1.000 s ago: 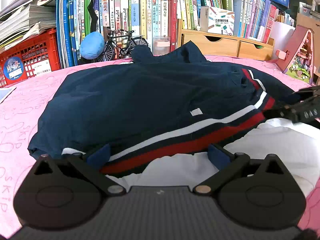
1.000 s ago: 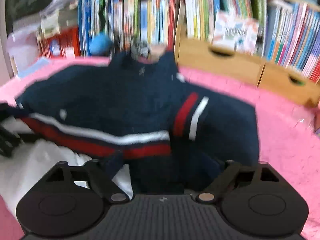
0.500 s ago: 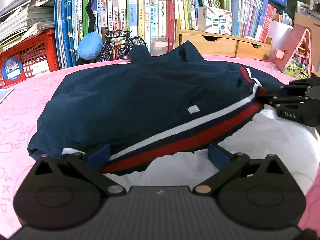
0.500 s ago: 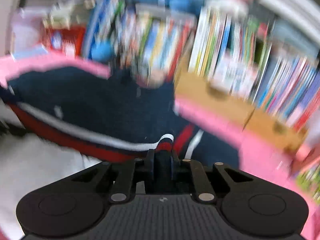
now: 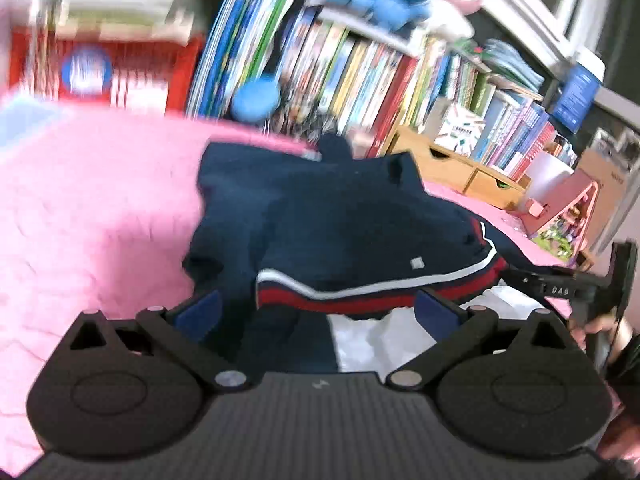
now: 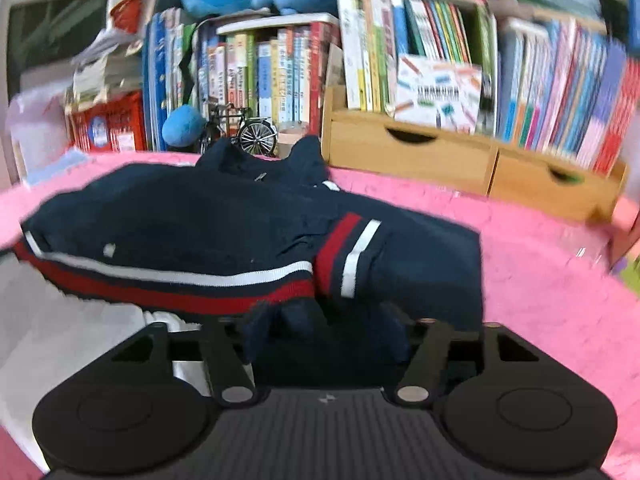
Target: Fold clothes
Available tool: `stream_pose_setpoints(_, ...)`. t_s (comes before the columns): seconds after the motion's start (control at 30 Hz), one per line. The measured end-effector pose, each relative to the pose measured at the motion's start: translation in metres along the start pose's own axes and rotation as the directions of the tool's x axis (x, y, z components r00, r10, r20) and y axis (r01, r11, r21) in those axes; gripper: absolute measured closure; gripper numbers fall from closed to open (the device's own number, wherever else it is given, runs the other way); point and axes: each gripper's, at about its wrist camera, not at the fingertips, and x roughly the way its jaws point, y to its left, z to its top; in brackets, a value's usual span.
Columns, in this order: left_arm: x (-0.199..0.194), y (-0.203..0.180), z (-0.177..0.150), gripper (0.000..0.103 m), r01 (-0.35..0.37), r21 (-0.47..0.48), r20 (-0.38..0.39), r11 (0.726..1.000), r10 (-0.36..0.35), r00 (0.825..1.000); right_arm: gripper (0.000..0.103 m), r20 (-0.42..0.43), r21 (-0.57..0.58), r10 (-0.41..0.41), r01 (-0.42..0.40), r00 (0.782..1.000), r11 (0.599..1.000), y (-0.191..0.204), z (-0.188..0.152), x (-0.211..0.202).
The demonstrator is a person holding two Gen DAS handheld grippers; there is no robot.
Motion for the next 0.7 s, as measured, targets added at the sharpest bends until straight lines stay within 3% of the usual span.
stream_pose_setpoints(0.07, 0.017, 0.003, 0.001, 0.0, 0.016, -0.046, -0.082, 0.999, -0.019, 0.996, 0.035, -0.011, 0.012, 0.005, -0.005, 1.0, 1.0, 0.001, -0.002, 0.007)
stream_pose_setpoints(0.37, 0.031, -0.034, -0.015, 0.002, 0.035, 0.187, -0.112, 0.982, -0.014, 0.994, 0.035, -0.013, -0.009, 0.026, -0.026, 1.0, 1.0, 0.001, -0.005, 0.01)
stream_pose_setpoints(0.43, 0.03, -0.031, -0.018, 0.011, 0.01, 0.174, -0.081, 0.985, 0.004, 0.997, 0.035, -0.018, -0.008, 0.051, -0.051, 0.999, 0.999, 0.001, -0.006, 0.011)
stream_pose_setpoints(0.47, 0.028, -0.03, -0.019, 0.025, -0.016, 0.154, -0.054, 0.988, 0.025, 0.998, 0.037, -0.02, -0.007, 0.064, -0.064, 0.998, 0.998, 0.001, -0.006, 0.011)
stream_pose_setpoints(0.5, 0.026, -0.027, -0.019, 0.052, -0.04, 0.135, -0.036, 0.99, 0.046, 0.998, 0.052, -0.023, -0.012, 0.066, -0.066, 0.998, 0.998, 0.003, -0.008, 0.012)
stream_pose_setpoints(0.53, 0.022, -0.024, -0.02, 0.065, -0.074, 0.109, -0.017, 0.991, 0.077, 0.997, 0.062, -0.024, -0.021, 0.073, -0.073, 0.997, 0.997, 0.008, -0.009, 0.011)
stream_pose_setpoints(0.6, 0.013, -0.015, -0.02, 0.078, -0.066, 0.025, 0.005, 0.998, 0.066, 0.998, 0.082, -0.011, -0.079, 0.031, -0.031, 0.999, 0.996, 0.026, -0.011, 0.004)
stream_pose_setpoints(0.7, -0.013, -0.021, -0.014, 0.08, -0.039, -0.001, 0.085, 0.999, 0.039, 0.996, 0.088, 0.033, -0.138, -0.004, 0.008, 0.999, 0.99, 0.045, -0.013, -0.015)
